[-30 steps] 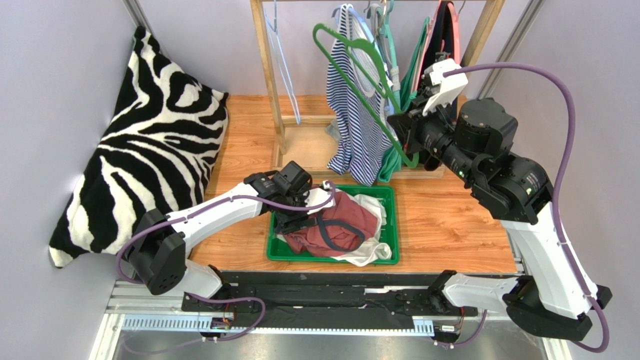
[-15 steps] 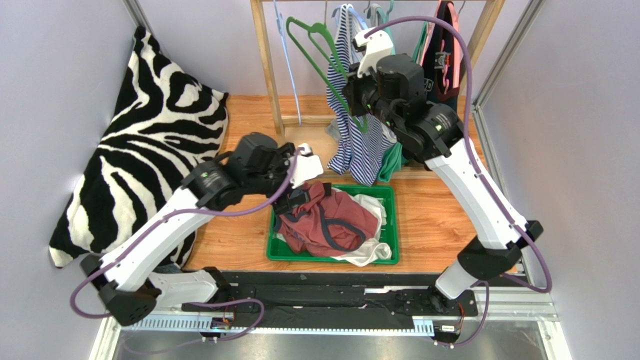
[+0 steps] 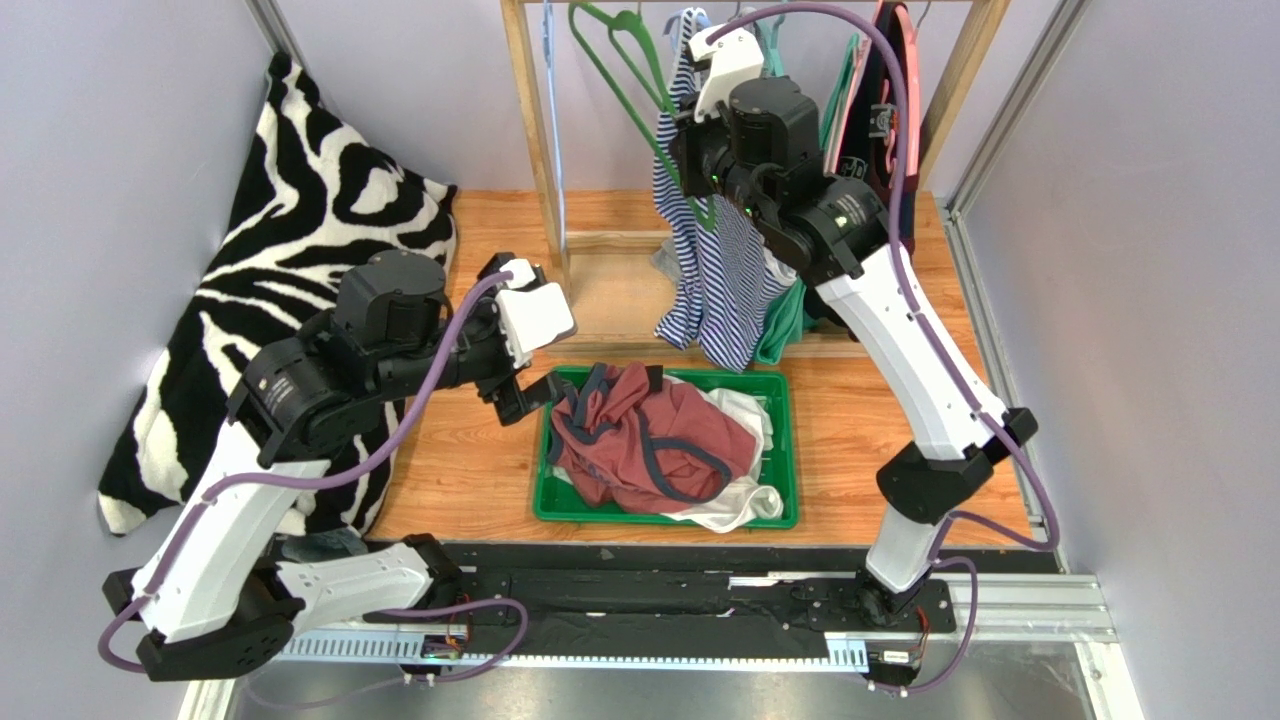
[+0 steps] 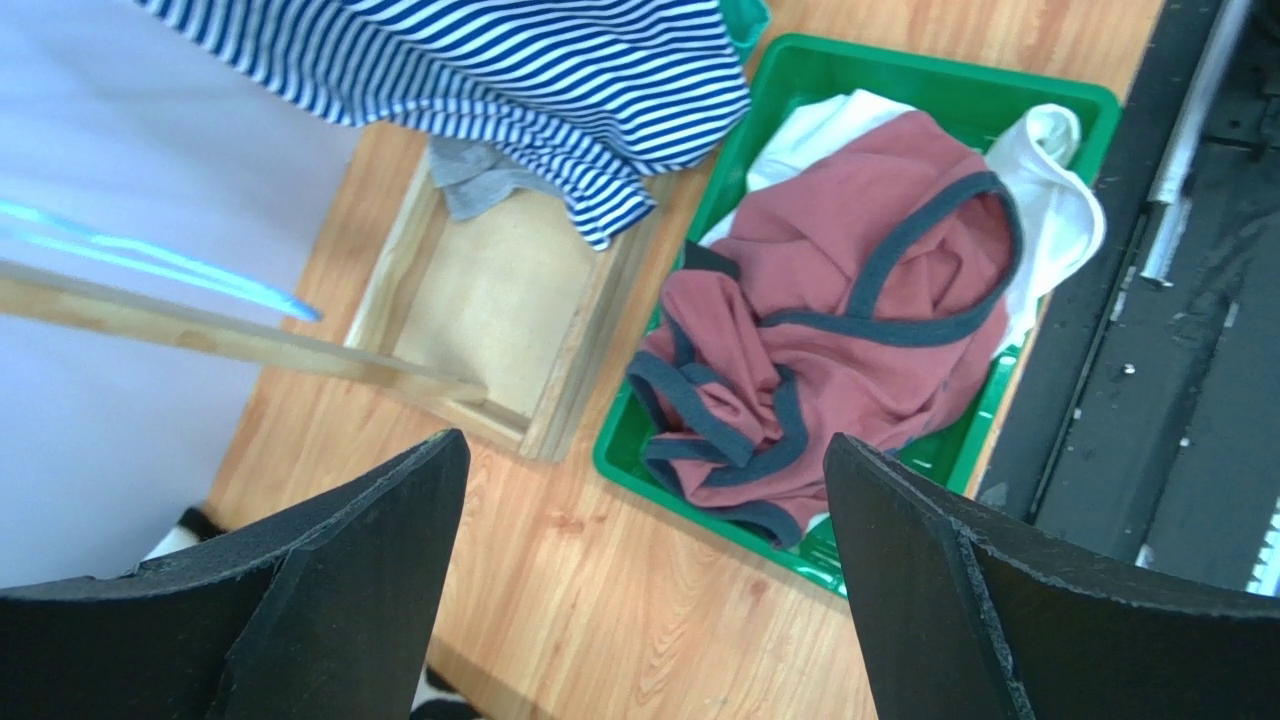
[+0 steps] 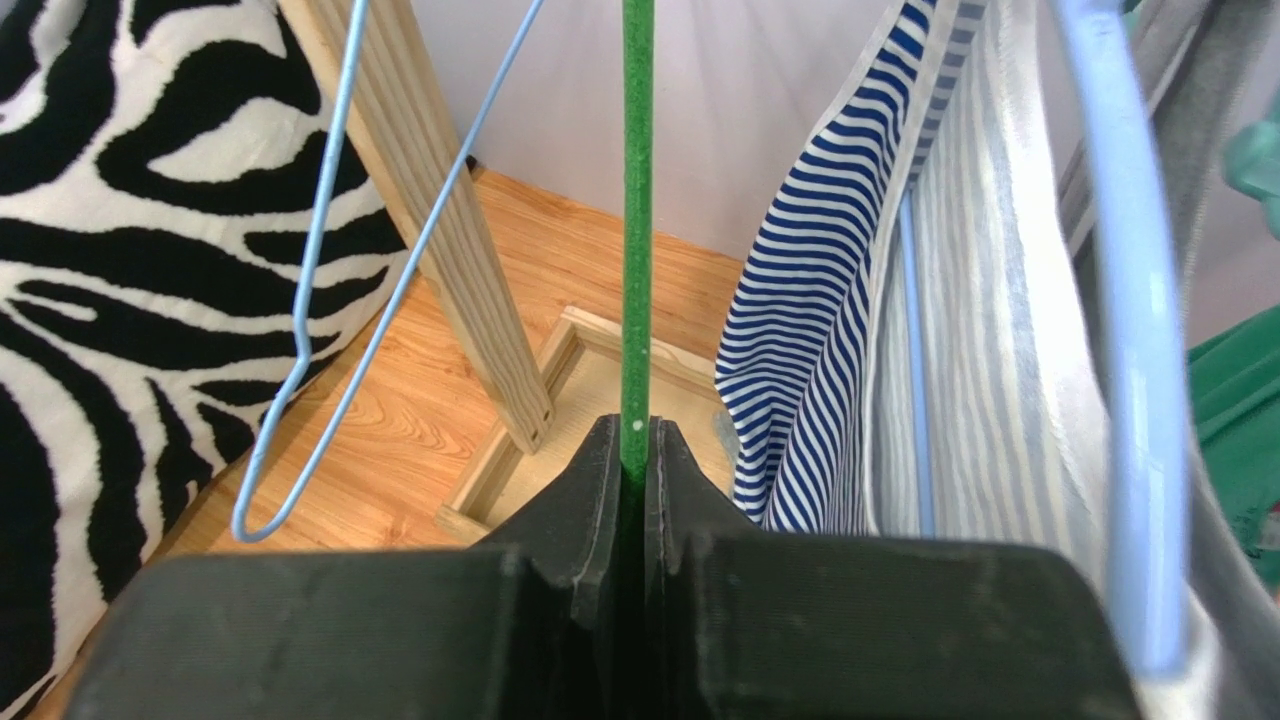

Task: Remove the tank top from the hanger
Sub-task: Place the hanger in the bin.

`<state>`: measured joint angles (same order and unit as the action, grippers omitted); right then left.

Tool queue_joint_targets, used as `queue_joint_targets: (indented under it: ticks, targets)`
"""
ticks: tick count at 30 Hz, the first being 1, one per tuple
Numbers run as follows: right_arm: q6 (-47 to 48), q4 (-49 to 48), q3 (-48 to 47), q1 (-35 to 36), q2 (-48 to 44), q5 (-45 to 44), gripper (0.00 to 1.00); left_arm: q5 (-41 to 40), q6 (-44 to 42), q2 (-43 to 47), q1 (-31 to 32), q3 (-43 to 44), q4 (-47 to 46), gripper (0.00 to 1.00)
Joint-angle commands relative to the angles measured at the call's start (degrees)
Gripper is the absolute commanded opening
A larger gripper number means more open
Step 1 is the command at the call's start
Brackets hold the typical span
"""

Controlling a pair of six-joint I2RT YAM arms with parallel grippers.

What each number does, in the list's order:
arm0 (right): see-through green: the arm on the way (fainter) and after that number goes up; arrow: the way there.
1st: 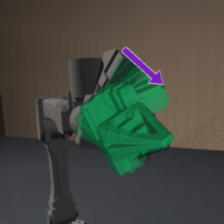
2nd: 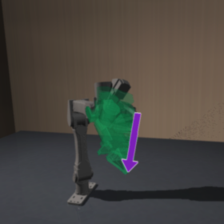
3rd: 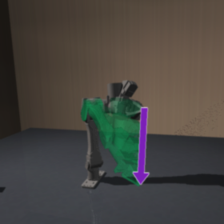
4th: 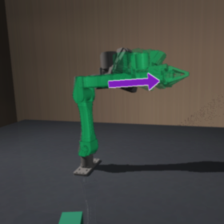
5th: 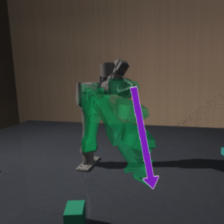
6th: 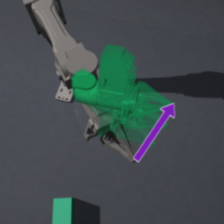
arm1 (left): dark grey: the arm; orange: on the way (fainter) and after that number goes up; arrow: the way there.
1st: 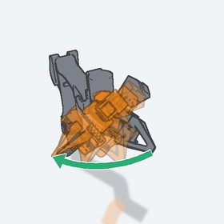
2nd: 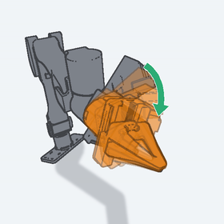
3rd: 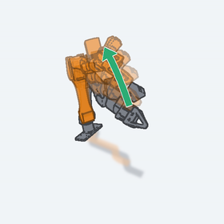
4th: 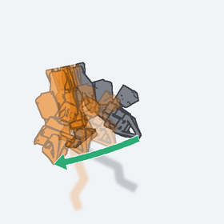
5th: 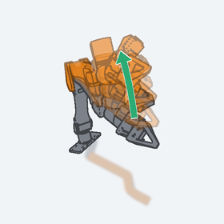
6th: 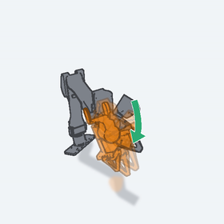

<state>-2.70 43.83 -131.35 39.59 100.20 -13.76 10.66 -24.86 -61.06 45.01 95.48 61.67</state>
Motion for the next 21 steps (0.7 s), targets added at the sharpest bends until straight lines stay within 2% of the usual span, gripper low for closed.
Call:
queue_joint_targets:
  ticks: [1,6,16,21]
  targets:
    - [0.5,-4.46,-2.68,-0.75,2.8,0.66,0.0,-4.41,-0.71,1.38,-0.01,1.81,0.21,0.97]
    - [-0.11,-5.07,-2.86,-1.18,5.18,0.75,0.0,-7.93,-1.33,2.26,-0.98,2.25,-0.59,0.98]
    - [-2.66,-7.36,-1.54,-1.1,7.02,2.33,0.0,-7.84,-1.07,3.75,-2.39,-0.47,-0.93,0.98]
    - [-3.98,-7.54,-4.0,0.3,9.83,2.78,0.0,-7.49,-0.45,3.14,-2.91,0.05,-1.46,0.98]
